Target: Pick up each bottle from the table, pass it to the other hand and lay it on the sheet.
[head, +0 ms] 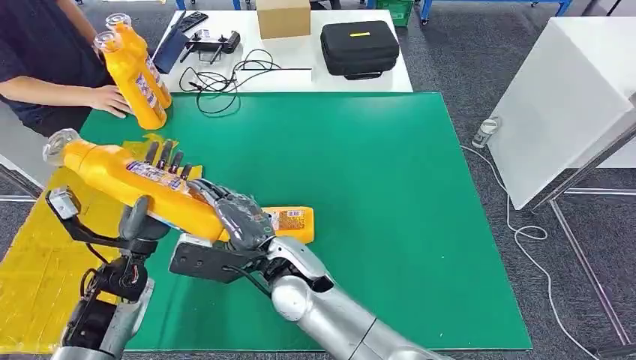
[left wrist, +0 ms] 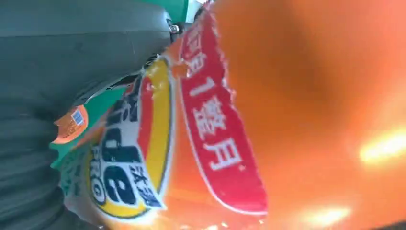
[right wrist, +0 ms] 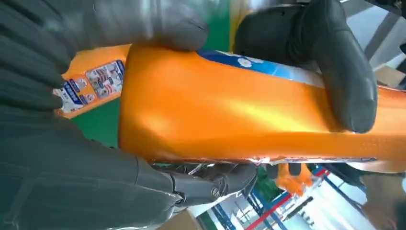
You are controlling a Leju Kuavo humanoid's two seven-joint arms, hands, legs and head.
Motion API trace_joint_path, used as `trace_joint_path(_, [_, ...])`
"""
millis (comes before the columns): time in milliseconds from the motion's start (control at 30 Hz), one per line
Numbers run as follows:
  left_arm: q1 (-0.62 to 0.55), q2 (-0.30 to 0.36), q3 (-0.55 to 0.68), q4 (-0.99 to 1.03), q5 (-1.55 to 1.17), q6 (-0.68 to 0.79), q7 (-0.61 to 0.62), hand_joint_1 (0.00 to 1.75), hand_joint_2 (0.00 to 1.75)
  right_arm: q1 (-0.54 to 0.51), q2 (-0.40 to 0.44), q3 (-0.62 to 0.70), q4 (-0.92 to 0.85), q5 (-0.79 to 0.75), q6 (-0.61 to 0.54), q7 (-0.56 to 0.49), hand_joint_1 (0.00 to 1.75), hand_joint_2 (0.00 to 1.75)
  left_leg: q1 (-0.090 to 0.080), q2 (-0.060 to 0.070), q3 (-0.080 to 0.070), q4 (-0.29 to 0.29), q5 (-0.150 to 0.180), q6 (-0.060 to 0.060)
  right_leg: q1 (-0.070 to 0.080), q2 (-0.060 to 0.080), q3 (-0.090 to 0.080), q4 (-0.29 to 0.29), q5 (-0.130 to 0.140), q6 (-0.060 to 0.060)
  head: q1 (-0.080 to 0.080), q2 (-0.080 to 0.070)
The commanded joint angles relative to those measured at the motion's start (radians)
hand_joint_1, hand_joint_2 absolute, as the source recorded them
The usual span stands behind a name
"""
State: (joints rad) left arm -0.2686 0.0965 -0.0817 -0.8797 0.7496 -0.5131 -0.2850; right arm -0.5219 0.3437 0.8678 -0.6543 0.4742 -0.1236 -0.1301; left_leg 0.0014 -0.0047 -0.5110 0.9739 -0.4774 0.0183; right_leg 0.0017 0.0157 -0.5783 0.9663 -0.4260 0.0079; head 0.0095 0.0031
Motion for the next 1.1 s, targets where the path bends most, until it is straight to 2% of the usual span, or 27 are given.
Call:
trace_joint_path(33, [-0.065, -0.01, -0.03, 0.047, -0.006, 0.022, 0.014, 0.0, 1.75, -0.023, 0.005, 0.157, 0.075, -0.001, 0.019, -0.022, 1.75, 1.75, 0.001, -0.003, 0.001, 0.0, 0.0, -0.001, 0.001, -0.004, 0.003, 0.0, -0.001, 0.001, 0.0, 0.0])
trace_joint_path(300, [-0.049, -0.01, -0.011, 0.023, -0.006, 0.047, 0.009, 0.0, 1.75, -0.028, 0.005, 0.192, 0.106, -0.035, 0.038, -0.011, 1.75, 1.75, 0.001, -0.003, 0.001, 0.0, 0.0, -0.001, 0.001, -0.004, 0.003, -0.001, -0.001, 0.001, 0.0, 0.0])
trace_joint_path(333, [-0.039, -0.009, -0.009, 0.013, -0.006, 0.049, 0.008, 0.33, 1.75, -0.033, 0.005, 0.194, 0.117, -0.038, 0.038, -0.013, 1.75, 1.75, 0.001, -0.003, 0.002, 0.0, -0.001, -0.001, 0.001, -0.005, 0.004, -0.001, -0.001, 0.001, 0.0, 0.0])
trace_joint_path(367, [-0.02, -0.008, -0.001, -0.014, -0.007, 0.057, 0.007, 1.75, 1.75, -0.036, 0.005, 0.205, 0.128, -0.049, 0.034, -0.022, 1.75, 1.75, 0.001, -0.002, 0.001, 0.0, 0.0, -0.001, 0.001, -0.003, 0.002, -0.001, -0.001, 0.0, 0.0, 0.0])
trace_joint_path(700, [0.002, -0.004, 0.013, -0.033, -0.012, 0.055, -0.003, 1.75, 1.75, -0.055, 0.005, 0.21, 0.188, -0.089, 0.03, -0.036, 1.75, 1.75, 0.002, -0.004, 0.003, 0.0, -0.001, -0.001, 0.002, -0.006, 0.005, -0.001, -0.002, 0.001, 0.0, 0.0])
trace_joint_path(867, [0.007, -0.001, 0.012, -0.031, -0.014, 0.055, -0.003, 1.75, 1.75, -0.057, 0.004, 0.207, 0.199, -0.09, 0.03, -0.037, 1.75, 1.75, 0.001, -0.003, 0.0, 0.0, 0.0, -0.001, 0.001, -0.004, 0.001, -0.001, -0.001, 0.0, 0.0, 0.0])
trace_joint_path(1100, [-0.018, 0.011, 0.005, -0.014, -0.048, 0.091, -0.032, 1.75, 1.75, -0.077, -0.009, 0.168, 0.216, -0.091, -0.024, -0.041, 1.75, 1.75, 0.002, -0.005, 0.002, 0.0, 0.0, -0.001, 0.002, -0.007, 0.004, -0.001, -0.002, 0.001, 0.0, 0.0])
